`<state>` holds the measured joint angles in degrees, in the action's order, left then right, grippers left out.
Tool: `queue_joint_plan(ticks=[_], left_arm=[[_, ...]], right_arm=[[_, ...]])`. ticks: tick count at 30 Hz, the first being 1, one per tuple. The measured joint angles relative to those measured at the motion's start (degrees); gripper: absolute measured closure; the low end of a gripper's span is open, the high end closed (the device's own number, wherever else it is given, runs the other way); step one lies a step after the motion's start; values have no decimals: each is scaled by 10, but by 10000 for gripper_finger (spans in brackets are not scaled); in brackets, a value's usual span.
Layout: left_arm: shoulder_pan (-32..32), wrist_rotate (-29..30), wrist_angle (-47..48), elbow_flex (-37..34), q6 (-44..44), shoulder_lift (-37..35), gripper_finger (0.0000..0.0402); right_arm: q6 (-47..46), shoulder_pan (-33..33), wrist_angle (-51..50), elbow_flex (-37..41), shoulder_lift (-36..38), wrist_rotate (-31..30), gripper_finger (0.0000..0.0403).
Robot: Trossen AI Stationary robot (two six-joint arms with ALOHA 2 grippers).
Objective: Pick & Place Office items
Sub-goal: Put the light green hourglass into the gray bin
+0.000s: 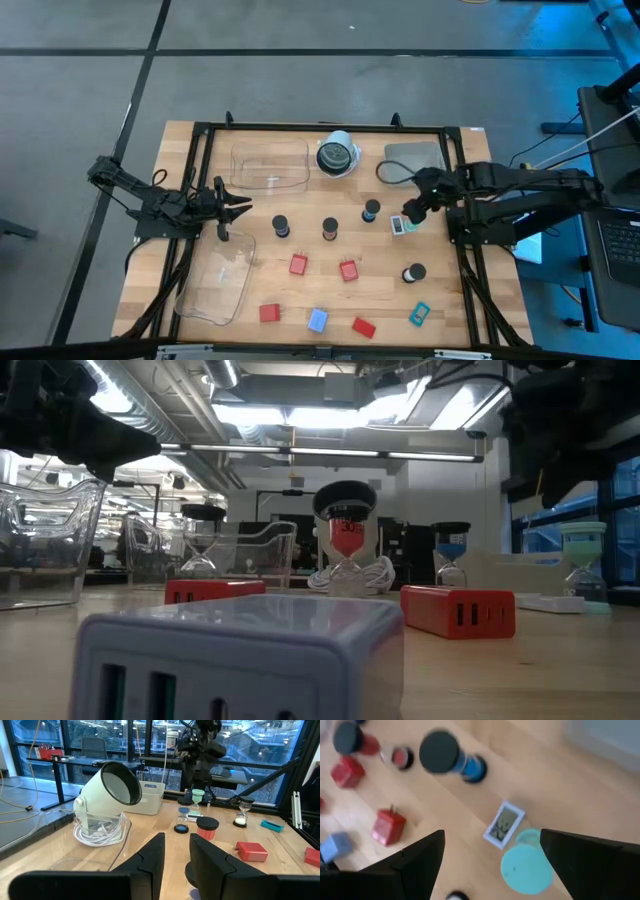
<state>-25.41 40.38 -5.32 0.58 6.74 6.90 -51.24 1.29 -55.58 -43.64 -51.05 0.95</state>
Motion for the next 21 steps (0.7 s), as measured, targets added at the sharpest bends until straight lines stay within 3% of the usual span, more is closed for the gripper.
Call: queue_joint_plan(ticks=[21], left_arm=[[0, 0, 0, 0, 0, 0, 315]], right_arm=[[9, -76, -66, 0, -131, -76, 72]])
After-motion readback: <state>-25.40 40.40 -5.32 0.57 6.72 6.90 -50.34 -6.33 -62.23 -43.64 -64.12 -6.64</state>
